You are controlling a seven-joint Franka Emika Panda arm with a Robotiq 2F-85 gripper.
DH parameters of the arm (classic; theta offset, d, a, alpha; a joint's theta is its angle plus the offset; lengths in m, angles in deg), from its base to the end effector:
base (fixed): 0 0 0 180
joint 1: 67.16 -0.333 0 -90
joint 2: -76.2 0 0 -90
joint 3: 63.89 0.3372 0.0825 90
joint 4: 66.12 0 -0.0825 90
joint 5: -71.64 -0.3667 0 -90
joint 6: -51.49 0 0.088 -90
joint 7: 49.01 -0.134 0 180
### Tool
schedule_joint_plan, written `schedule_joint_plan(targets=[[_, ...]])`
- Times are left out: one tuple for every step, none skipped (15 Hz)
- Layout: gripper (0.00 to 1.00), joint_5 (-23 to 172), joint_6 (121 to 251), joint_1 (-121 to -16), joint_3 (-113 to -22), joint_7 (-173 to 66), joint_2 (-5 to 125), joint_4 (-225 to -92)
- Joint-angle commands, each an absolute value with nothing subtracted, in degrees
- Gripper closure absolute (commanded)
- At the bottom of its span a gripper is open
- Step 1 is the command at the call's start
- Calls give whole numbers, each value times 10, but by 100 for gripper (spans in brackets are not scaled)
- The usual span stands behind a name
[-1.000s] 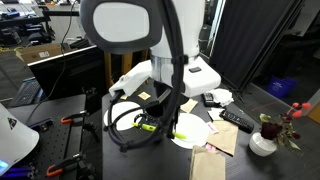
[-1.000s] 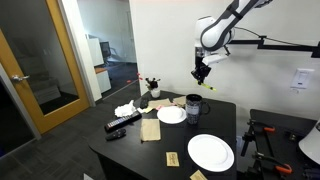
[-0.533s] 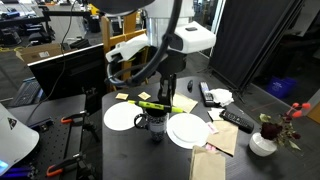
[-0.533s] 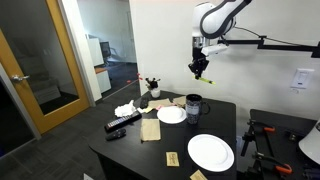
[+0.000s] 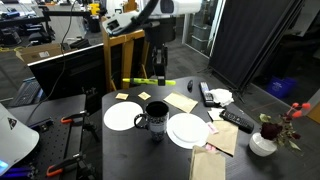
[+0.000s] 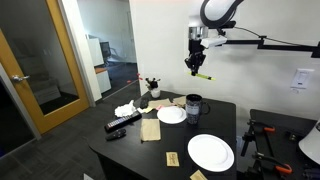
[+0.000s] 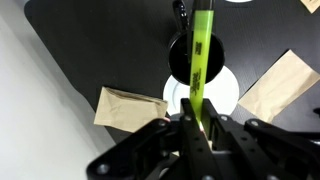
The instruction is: Put the pen in the mug
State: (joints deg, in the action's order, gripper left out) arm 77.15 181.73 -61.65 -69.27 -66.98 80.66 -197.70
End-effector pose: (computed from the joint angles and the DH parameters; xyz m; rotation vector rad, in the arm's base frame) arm 0.4838 -0.0978 0.3910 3.0007 -0.6765 0.0898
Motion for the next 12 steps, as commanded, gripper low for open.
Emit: schedule_joint_plan(targets=[[97, 765, 1780, -630, -671, -664, 849, -1988], [97, 764, 1774, -634, -664, -666, 854, -1988], [97, 761, 1769, -639, -657, -666, 860, -1989], [97, 759, 1765, -644, -650, -668, 863, -1989], [97, 757, 1762, -649, -643, -670, 865, -1989], [97, 753, 1760, -653, -637, -669, 867, -1989], [97, 750, 1758, -658, -631, -670, 869, -1989], [97, 744, 1756, -663, -627, -668, 870, -1990], [97, 739, 1756, -667, -622, -670, 870, -1990], [97, 732, 1756, -672, -617, -670, 870, -1991], [97, 728, 1757, -676, -613, -674, 869, -1991], [97, 725, 1759, -681, -607, -676, 869, -1993]])
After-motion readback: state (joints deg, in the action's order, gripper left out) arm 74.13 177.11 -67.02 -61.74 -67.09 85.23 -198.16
